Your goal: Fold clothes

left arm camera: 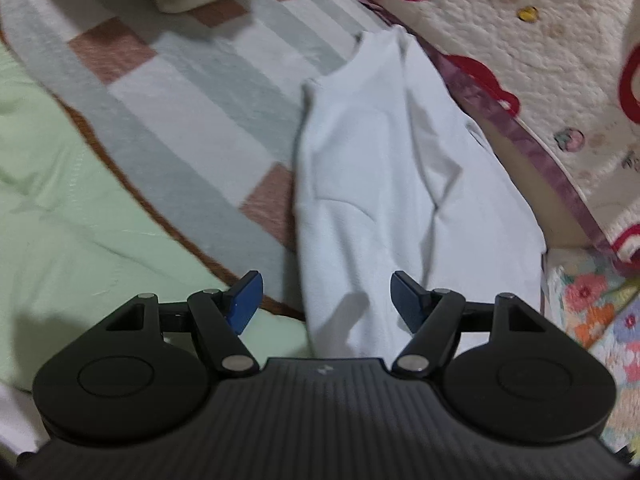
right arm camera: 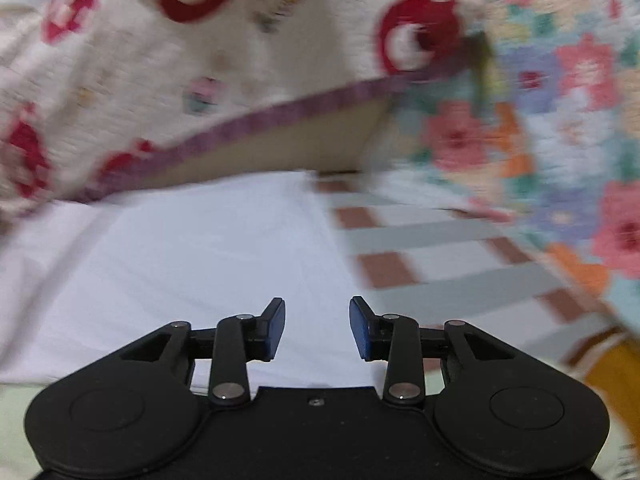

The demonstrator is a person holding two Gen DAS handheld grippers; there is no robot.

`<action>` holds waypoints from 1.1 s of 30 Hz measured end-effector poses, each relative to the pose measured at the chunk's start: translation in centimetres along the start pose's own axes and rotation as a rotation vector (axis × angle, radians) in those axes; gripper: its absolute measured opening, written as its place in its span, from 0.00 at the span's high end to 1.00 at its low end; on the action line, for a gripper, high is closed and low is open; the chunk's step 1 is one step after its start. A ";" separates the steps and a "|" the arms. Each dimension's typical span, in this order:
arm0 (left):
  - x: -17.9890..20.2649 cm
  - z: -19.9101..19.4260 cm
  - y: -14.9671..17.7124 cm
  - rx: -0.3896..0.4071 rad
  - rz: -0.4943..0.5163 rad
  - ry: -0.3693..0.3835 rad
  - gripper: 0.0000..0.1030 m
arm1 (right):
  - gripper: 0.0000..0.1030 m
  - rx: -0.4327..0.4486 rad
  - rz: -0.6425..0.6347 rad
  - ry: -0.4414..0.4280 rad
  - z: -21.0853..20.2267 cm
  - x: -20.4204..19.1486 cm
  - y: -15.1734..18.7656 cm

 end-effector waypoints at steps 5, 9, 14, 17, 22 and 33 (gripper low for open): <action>0.5 1.5 0.4 -0.028 0.018 0.003 0.32 | 0.60 -0.143 0.057 -0.378 1.9 -6.5 0.3; 0.8 2.4 0.5 -0.045 0.038 -0.004 0.32 | 0.60 -0.304 -0.001 -0.637 3.6 -13.2 2.6; 0.4 3.0 0.4 -0.046 -0.007 0.008 0.29 | 0.60 -0.451 -0.083 -0.779 4.7 -19.3 5.6; 0.6 3.1 0.4 -0.033 0.011 0.026 0.35 | 0.60 -0.499 -0.143 -0.758 5.2 -20.9 6.7; 3.0 2.3 -0.2 0.074 0.169 0.038 0.96 | 0.60 -0.541 -0.050 -0.742 6.1 -20.3 6.7; 5.6 2.4 -4.9 0.197 0.483 -0.020 0.95 | 0.55 -0.635 -0.048 -0.799 6.7 -20.7 7.8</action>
Point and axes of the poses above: each gripper's, at about its wrist camera, not at the fingertips, and z roughly the way its jaws point, x to its right, y to its underside, the point moved 3 cm from there along z, roughly the way its jaws point, and after that the axes turned 9 degrees about -y, right-handed, at the moved point
